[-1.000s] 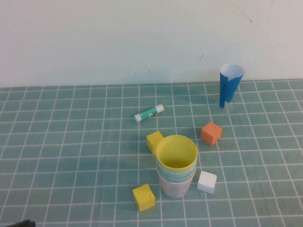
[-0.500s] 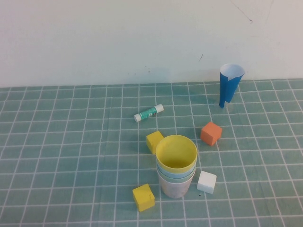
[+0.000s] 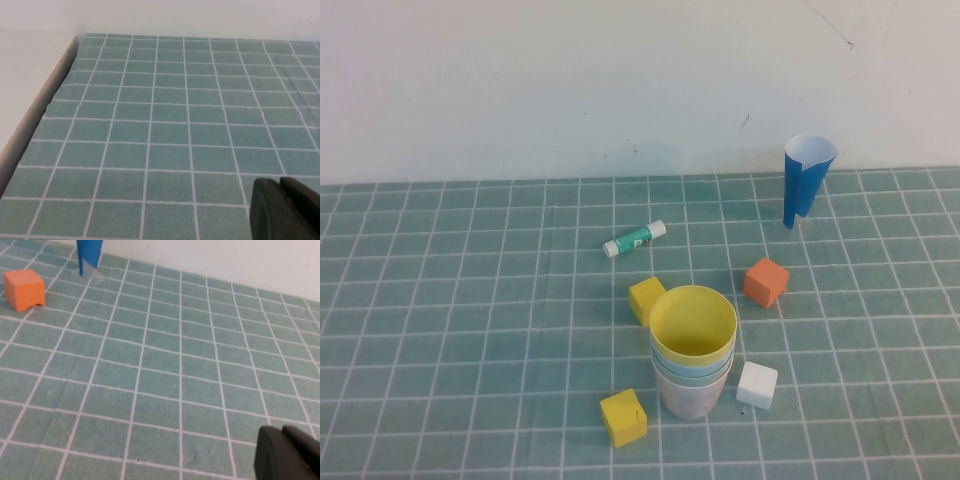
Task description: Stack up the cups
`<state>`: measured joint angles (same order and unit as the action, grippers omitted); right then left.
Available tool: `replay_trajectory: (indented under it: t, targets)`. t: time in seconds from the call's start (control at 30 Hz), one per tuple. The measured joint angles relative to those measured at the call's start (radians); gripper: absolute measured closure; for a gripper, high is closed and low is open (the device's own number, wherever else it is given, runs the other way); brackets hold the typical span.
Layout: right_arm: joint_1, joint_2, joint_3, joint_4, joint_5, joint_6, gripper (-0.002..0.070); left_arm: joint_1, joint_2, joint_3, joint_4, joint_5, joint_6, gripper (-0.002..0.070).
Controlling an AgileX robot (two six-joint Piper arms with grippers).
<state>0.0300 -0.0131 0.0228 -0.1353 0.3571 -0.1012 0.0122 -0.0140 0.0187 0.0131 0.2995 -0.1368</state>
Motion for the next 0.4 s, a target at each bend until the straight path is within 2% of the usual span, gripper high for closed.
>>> replay_trajectory:
  t: [0.4]
  targets:
    - [0.0,0.0,0.0,0.0,0.0,0.0,0.0678,0.003,0.0,0.0,-0.002,0.004,0.046,0.0677]
